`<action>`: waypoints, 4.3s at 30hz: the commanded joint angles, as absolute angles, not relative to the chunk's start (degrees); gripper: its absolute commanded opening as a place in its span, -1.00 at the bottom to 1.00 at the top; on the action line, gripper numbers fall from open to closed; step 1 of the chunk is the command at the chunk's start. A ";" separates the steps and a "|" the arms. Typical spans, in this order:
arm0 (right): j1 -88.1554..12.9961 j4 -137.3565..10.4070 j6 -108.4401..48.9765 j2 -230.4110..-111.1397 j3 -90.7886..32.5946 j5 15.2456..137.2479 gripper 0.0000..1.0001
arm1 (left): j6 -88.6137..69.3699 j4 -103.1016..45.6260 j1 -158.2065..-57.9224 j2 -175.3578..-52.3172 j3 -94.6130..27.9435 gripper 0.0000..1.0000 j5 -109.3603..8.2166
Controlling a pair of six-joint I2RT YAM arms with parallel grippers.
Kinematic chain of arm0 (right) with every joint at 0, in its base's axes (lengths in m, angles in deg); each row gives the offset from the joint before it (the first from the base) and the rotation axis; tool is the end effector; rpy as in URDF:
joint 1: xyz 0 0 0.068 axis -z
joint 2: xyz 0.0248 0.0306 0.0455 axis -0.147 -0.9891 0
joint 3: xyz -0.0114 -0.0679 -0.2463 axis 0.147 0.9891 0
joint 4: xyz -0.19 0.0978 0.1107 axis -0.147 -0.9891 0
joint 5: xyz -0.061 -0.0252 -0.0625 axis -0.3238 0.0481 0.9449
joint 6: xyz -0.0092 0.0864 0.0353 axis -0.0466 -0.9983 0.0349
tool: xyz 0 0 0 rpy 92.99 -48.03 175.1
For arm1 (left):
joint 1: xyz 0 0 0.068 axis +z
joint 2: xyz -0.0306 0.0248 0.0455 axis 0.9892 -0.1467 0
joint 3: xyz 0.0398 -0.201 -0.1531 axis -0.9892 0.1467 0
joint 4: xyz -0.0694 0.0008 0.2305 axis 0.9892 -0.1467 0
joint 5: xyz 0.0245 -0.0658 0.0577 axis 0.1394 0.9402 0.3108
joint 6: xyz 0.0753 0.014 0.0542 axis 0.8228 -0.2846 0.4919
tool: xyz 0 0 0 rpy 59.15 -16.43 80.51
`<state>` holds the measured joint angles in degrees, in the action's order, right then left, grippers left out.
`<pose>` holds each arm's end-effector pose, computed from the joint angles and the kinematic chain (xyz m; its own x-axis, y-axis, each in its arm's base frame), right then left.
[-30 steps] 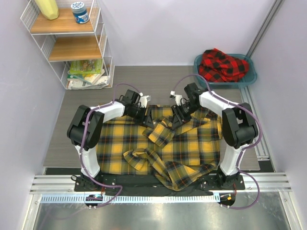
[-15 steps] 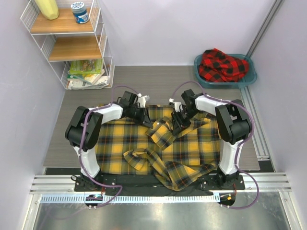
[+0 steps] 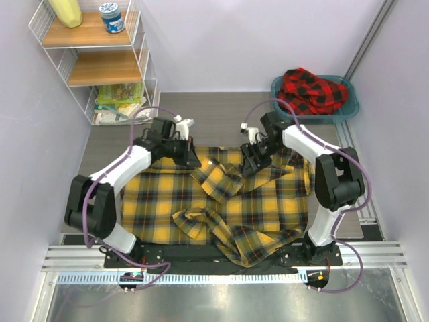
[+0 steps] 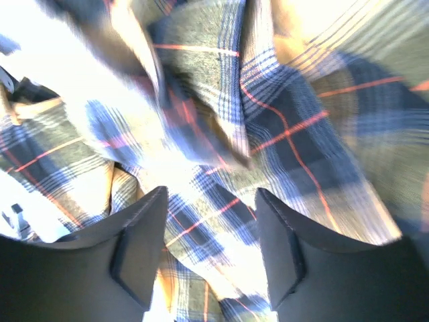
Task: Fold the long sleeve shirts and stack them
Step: Fold the shirt
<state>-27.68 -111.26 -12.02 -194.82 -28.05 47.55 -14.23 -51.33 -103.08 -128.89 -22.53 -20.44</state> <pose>0.2988 0.1572 0.1503 -0.8394 -0.4541 -0.2987 -0.5413 0.6489 0.5346 0.2940 -0.1725 0.1971 -0.8648 0.1061 -0.4908 0.4384 0.6362 -0.6349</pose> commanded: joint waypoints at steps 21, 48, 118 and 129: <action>-20.06 -115.26 -0.77 -196.75 -34.06 64.29 0.28 | 13.65 -58.62 -76.91 -118.15 -15.05 -1.00 -35.72; -20.05 -112.54 1.42 -192.16 -26.86 71.67 -0.03 | 25.07 -66.78 -79.89 -117.61 -14.69 0.10 -41.60; -30.07 -99.17 -6.84 -167.48 -10.42 51.99 0.76 | 13.65 -85.51 -103.54 -144.95 -60.31 -1.00 -45.83; -30.78 -103.76 -4.81 -172.40 -10.86 41.26 0.37 | 12.42 -84.72 -102.39 -144.96 -61.10 -1.00 -45.56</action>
